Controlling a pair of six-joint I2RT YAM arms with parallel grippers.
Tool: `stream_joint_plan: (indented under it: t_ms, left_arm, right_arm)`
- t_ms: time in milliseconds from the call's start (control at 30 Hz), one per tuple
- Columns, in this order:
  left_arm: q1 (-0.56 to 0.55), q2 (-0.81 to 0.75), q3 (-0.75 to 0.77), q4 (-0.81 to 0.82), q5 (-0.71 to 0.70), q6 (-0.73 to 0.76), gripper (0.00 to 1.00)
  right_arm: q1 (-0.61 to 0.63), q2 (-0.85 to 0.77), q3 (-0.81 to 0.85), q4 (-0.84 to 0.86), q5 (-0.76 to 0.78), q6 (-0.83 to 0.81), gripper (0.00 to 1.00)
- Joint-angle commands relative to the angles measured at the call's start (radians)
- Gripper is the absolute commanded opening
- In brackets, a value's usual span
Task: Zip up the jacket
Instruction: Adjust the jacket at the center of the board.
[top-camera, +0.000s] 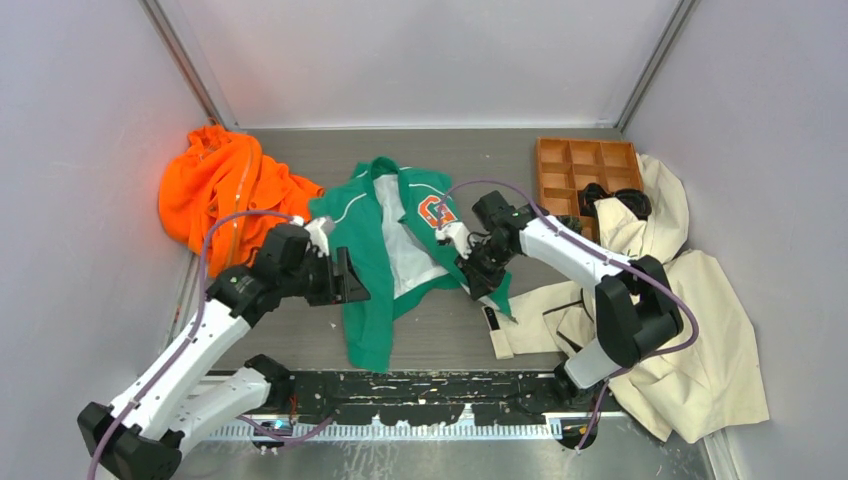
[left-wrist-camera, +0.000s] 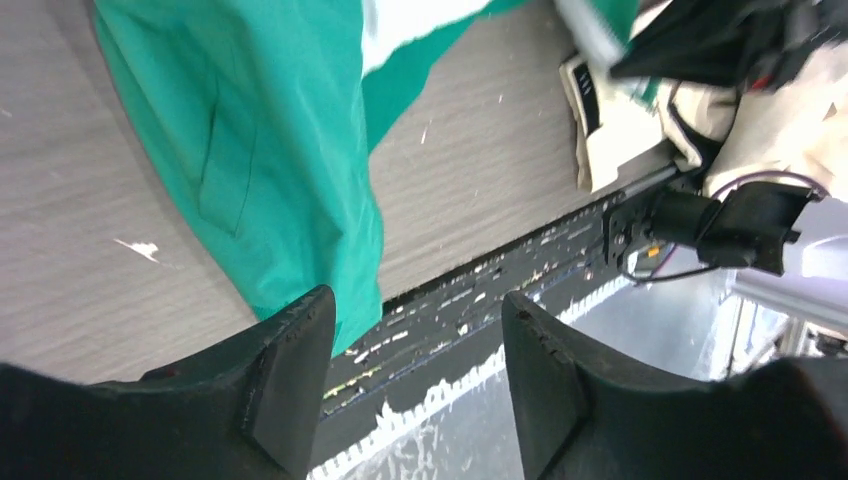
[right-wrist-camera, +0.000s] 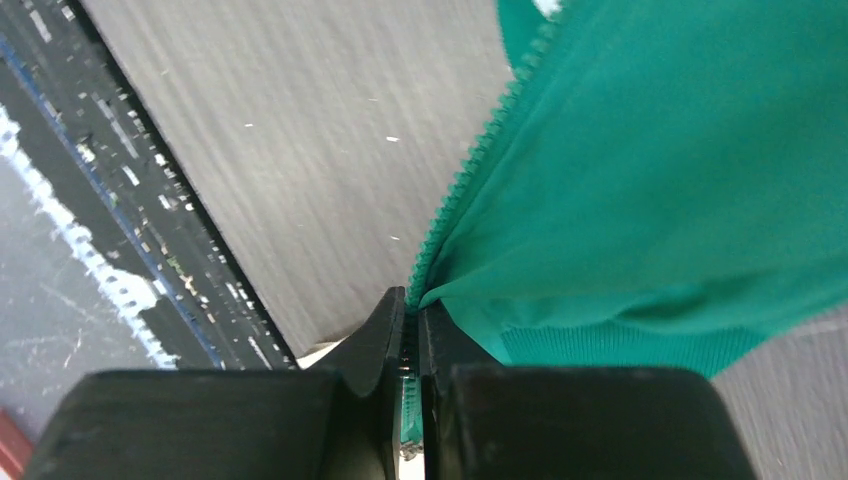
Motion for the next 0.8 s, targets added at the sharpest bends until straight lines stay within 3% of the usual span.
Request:
stream_joint_plan:
  t_ms: [0, 100, 233, 433, 567, 667, 767]
  left_arm:
    - [-0.001, 0.022, 0.105, 0.008, -0.173, 0.053, 0.65]
    - [0.001, 0.167, 0.177, 0.125, -0.243, 0.092, 0.69]
    - [0.000, 0.467, 0.358, 0.161, -0.365, 0.135, 0.70]
    - [0.001, 0.929, 0.738, -0.059, -0.506, 0.212, 0.67]
    - [0.000, 1.077, 0.835, -0.114, -0.583, 0.257, 0.64]
    - [0.000, 1.127, 0.859, -0.112, -0.599, 0.287, 0.45]
    - [0.003, 1.153, 0.897, -0.118, -0.620, 0.307, 0.09]
  right_arm:
    - [0.066, 0.007, 0.045, -0.045, -0.075, -0.027, 0.07]
    - [0.069, 0.007, 0.063, -0.034, -0.124, 0.018, 0.08]
    - [0.065, 0.003, 0.057, 0.017, -0.098, 0.088, 0.09]
    - [0.018, 0.023, 0.063, 0.060, -0.106, 0.165, 0.10]
    - [0.010, 0.032, 0.066, 0.070, -0.095, 0.183, 0.10]
    - [0.011, 0.035, 0.065, 0.080, -0.091, 0.195, 0.10]
    - [0.010, 0.040, 0.065, 0.100, -0.084, 0.219, 0.09]
